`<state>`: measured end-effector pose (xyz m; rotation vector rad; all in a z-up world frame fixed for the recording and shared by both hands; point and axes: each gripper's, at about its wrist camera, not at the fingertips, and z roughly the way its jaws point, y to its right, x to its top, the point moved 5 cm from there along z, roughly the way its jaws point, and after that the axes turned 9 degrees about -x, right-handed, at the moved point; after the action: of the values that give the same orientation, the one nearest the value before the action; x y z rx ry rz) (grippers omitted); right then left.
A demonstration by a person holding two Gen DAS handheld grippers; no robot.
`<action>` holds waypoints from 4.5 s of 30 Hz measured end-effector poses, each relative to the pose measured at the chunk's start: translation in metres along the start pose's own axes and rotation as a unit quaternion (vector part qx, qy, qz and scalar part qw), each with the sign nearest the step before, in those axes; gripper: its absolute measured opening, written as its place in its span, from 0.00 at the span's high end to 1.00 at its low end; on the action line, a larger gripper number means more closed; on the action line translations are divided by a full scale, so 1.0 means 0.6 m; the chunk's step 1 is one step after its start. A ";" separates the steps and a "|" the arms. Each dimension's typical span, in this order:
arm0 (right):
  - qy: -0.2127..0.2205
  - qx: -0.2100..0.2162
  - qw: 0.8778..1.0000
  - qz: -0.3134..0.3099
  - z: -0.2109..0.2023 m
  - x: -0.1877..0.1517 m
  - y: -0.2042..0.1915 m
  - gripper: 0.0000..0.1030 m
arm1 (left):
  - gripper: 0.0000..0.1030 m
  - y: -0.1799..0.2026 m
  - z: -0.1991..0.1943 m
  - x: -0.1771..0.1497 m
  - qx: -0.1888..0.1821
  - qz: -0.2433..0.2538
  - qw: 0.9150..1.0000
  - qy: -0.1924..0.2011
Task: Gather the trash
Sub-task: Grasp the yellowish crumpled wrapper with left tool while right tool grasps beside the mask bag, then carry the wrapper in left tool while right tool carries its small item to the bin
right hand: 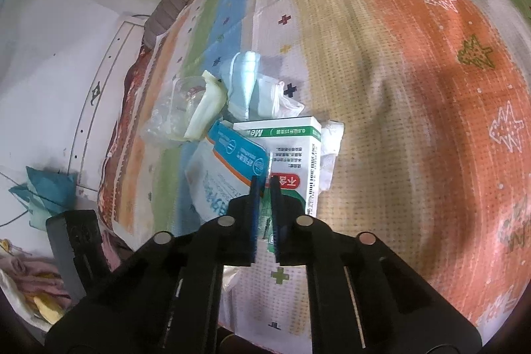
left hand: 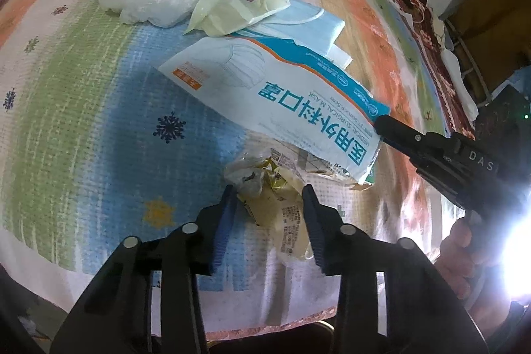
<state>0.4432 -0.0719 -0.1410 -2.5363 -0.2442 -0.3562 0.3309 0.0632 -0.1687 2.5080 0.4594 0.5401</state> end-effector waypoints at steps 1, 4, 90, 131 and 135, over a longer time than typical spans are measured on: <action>0.001 0.000 1.000 -0.001 -0.001 0.000 -0.001 0.98 | 0.71 0.003 -0.001 0.001 0.000 0.005 1.000 0.001; 0.003 -0.001 1.000 -0.005 -0.005 -0.001 -0.006 0.99 | 0.92 0.012 -0.005 0.004 -0.006 0.014 1.000 0.005; 0.181 -0.075 0.947 -0.254 -0.383 -0.317 -0.162 1.00 | 0.98 0.161 -0.271 -0.142 -0.062 0.112 0.987 0.099; 0.019 -0.144 0.965 -0.216 -0.276 -0.498 -0.081 0.99 | 0.98 0.074 -0.167 -0.335 0.019 0.021 0.999 -0.015; -0.010 -0.133 0.972 -0.193 -0.253 -0.495 -0.073 0.78 | 0.70 0.066 -0.162 -0.334 0.003 -0.003 1.000 -0.023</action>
<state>0.1205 -0.1492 -0.0862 -2.7483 -0.7493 -0.5435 0.1216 -0.0117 -0.1269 2.5188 0.4506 0.4775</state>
